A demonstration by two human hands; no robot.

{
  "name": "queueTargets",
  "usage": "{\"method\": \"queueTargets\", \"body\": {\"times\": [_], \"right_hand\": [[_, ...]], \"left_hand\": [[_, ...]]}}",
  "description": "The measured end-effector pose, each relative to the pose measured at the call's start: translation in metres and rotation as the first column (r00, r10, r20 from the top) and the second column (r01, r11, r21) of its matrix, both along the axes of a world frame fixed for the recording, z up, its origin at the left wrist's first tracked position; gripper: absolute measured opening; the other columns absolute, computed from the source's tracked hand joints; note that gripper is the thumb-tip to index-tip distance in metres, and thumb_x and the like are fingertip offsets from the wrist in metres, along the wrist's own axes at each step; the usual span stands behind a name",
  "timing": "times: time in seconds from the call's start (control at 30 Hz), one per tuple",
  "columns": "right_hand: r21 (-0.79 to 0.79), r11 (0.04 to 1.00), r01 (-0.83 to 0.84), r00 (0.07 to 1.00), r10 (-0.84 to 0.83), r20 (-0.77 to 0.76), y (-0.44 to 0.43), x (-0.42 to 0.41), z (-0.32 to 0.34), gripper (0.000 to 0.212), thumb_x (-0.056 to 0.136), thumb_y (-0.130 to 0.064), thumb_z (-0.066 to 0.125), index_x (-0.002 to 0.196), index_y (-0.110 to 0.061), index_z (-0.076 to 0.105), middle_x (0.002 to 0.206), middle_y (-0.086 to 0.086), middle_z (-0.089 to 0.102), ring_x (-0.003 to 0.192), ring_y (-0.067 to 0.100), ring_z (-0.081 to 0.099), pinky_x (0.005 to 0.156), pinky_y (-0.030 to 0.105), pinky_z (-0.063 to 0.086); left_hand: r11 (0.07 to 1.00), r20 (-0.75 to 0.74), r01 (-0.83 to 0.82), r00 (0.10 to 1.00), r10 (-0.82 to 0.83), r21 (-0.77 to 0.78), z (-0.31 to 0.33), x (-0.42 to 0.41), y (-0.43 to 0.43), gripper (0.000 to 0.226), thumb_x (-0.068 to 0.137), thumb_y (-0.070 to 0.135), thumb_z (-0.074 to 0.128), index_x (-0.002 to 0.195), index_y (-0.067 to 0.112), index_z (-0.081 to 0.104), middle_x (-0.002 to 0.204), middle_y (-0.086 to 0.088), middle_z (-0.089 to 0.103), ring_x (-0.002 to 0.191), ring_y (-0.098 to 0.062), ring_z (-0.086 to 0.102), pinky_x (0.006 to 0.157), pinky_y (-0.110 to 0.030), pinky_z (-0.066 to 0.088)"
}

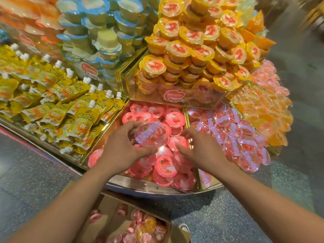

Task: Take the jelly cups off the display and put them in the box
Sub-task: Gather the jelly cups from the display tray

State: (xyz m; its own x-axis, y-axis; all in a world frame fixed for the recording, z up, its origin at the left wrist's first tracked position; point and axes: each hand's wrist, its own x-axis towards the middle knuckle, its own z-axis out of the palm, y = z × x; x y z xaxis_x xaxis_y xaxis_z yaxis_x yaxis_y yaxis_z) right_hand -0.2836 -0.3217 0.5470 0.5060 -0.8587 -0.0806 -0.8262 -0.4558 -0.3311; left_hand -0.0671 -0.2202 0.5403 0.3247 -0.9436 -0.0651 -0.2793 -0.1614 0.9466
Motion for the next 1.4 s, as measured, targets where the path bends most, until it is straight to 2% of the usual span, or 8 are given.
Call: {"method": "queueTargets", "body": {"times": [0.1, 0.23, 0.37, 0.5, 0.63, 0.97, 1.1, 1.4], "right_hand": [[0.020, 0.996, 0.084, 0.993, -0.085, 0.079, -0.001, -0.028, 0.007, 0.041, 0.091, -0.050, 0.065, 0.125, -0.029, 0.058, 0.111, -0.009, 0.069, 0.094, 0.012, 0.066, 0.080, 0.037, 0.056], [0.052, 0.991, 0.122, 0.988, -0.127, 0.093, -0.010, -0.069, 0.009, 0.041, 0.091, -0.046, 0.067, 0.127, -0.028, 0.058, 0.114, -0.007, 0.069, 0.097, 0.011, 0.065, 0.081, 0.032, 0.053], [0.069, 0.981, 0.179, 0.977, -0.185, 0.102, -0.026, -0.104, 0.007, 0.048, 0.089, -0.047, 0.068, 0.131, -0.024, 0.058, 0.123, -0.006, 0.068, 0.111, 0.015, 0.064, 0.087, 0.032, 0.050], [0.111, 0.973, 0.202, 0.974, -0.211, 0.087, -0.046, -0.139, 0.000, 0.055, 0.089, -0.049, 0.068, 0.137, -0.026, 0.053, 0.131, -0.006, 0.063, 0.116, 0.013, 0.060, 0.095, 0.033, 0.049], [0.116, 0.974, 0.194, 0.973, -0.205, 0.101, -0.061, -0.157, -0.006, 0.055, 0.090, -0.046, 0.069, 0.137, -0.022, 0.054, 0.131, -0.005, 0.063, 0.122, 0.015, 0.056, 0.095, 0.027, 0.042], [0.130, 0.973, 0.189, 0.965, -0.209, 0.162, -0.072, -0.175, -0.014, 0.047, 0.092, -0.041, 0.066, 0.135, -0.026, 0.054, 0.126, -0.006, 0.062, 0.118, 0.011, 0.055, 0.093, 0.028, 0.043], [0.134, 0.974, 0.181, 0.968, -0.201, 0.151, -0.072, -0.174, -0.013, 0.045, 0.093, -0.040, 0.065, 0.135, -0.026, 0.053, 0.126, -0.006, 0.062, 0.118, 0.012, 0.055, 0.096, 0.033, 0.046], [0.130, 0.981, 0.146, 0.984, -0.157, 0.081, -0.072, -0.158, -0.007, 0.045, 0.094, -0.043, 0.063, 0.135, -0.029, 0.051, 0.124, -0.006, 0.060, 0.120, 0.013, 0.050, 0.093, 0.030, 0.040]], "left_hand": [[0.999, 0.002, 0.035, 0.999, -0.035, -0.013, 0.002, -0.019, -0.020, 0.070, 0.058, 0.010, 0.096, 0.117, 0.020, 0.061, 0.104, 0.011, 0.072, 0.090, 0.007, 0.068, 0.079, -0.009, 0.051], [0.996, 0.077, 0.082, 0.994, -0.079, -0.033, -0.002, -0.050, -0.061, 0.069, 0.056, 0.023, 0.097, 0.114, 0.027, 0.060, 0.102, 0.013, 0.072, 0.092, -0.003, 0.070, 0.085, -0.033, 0.058], [0.995, 0.191, 0.097, 0.978, -0.088, -0.038, -0.006, -0.078, -0.103, 0.066, 0.058, 0.024, 0.096, 0.113, 0.021, 0.060, 0.091, 0.022, 0.060, 0.085, 0.017, 0.055, 0.081, -0.028, 0.048], [0.983, 0.256, 0.180, 0.950, -0.181, 0.026, -0.016, -0.099, -0.147, 0.068, 0.055, 0.037, 0.097, 0.108, 0.029, 0.055, 0.096, 0.016, 0.068, 0.089, -0.008, 0.066, 0.078, -0.035, 0.053], [0.979, 0.292, 0.193, 0.934, -0.205, 0.069, -0.028, -0.109, -0.174, 0.070, 0.052, 0.046, 0.096, 0.105, 0.031, 0.054, 0.097, 0.015, 0.070, 0.089, -0.010, 0.067, 0.080, -0.040, 0.056], [0.969, 0.350, 0.207, 0.905, -0.241, 0.132, -0.046, -0.126, -0.185, 0.069, 0.059, 0.036, 0.096, 0.113, 0.023, 0.053, 0.101, 0.010, 0.068, 0.090, -0.013, 0.064, 0.074, -0.033, 0.052], [0.960, 0.376, 0.234, 0.885, -0.275, 0.152, -0.046, -0.124, -0.185, 0.070, 0.062, 0.031, 0.094, 0.117, 0.024, 0.051, 0.099, 0.012, 0.065, 0.086, -0.009, 0.063, 0.064, -0.016, 0.045], [0.930, 0.475, 0.306, 0.800, -0.367, 0.203, -0.044, -0.117, -0.181, 0.097, 0.066, 0.036, 0.091, 0.149, 0.027, 0.041, 0.143, 0.001, 0.056, 0.129, -0.023, 0.051, 0.102, -0.032, 0.041]]}}
